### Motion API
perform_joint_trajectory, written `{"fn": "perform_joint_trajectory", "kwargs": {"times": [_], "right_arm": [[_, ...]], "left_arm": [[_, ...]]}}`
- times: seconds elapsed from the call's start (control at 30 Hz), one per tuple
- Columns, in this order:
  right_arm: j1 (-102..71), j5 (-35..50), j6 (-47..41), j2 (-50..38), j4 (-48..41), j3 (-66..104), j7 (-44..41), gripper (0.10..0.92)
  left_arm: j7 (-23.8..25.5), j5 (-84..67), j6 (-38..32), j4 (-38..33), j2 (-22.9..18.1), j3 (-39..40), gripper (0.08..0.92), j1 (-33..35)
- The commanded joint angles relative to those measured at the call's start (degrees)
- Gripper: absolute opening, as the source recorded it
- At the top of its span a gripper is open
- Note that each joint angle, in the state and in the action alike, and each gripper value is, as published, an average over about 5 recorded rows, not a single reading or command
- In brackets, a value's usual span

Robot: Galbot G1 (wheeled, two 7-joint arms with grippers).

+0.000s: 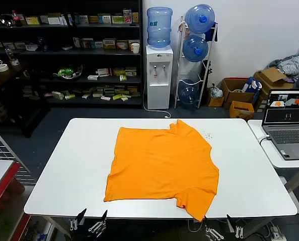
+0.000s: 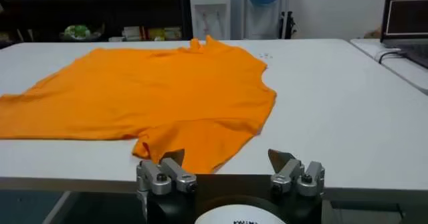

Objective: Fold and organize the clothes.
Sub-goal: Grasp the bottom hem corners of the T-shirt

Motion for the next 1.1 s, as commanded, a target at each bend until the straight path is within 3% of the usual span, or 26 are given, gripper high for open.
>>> {"fn": "perform_joint_trajectory", "kwargs": {"times": [0.03,0.47,0.97,1.1], "right_arm": [[1.5,-0.1,-0.6,0.1,-0.3,-0.2,1.0,0.823],[14.0,-3.1,-2.8,2.9,-10.1,-5.1,1.5,0.823],[18.3,-3.8,-2.6,4.0,-15.4,-7.0,1.5,0.823],[18.0,-4.4,-2.5,4.1,-15.4,-7.4,1.3,0.817]], "left_arm": [[-0.3,-0.2,0.0,0.2,0.1,0.0,0.823,-0.4],[1.4,-1.5,2.7,11.3,-0.5,4.0,0.823,-15.0],[1.6,-1.8,3.3,15.1,-1.2,5.7,0.823,-17.9],[1.6,-1.9,3.4,15.1,-1.5,5.7,0.781,-18.2]]}}
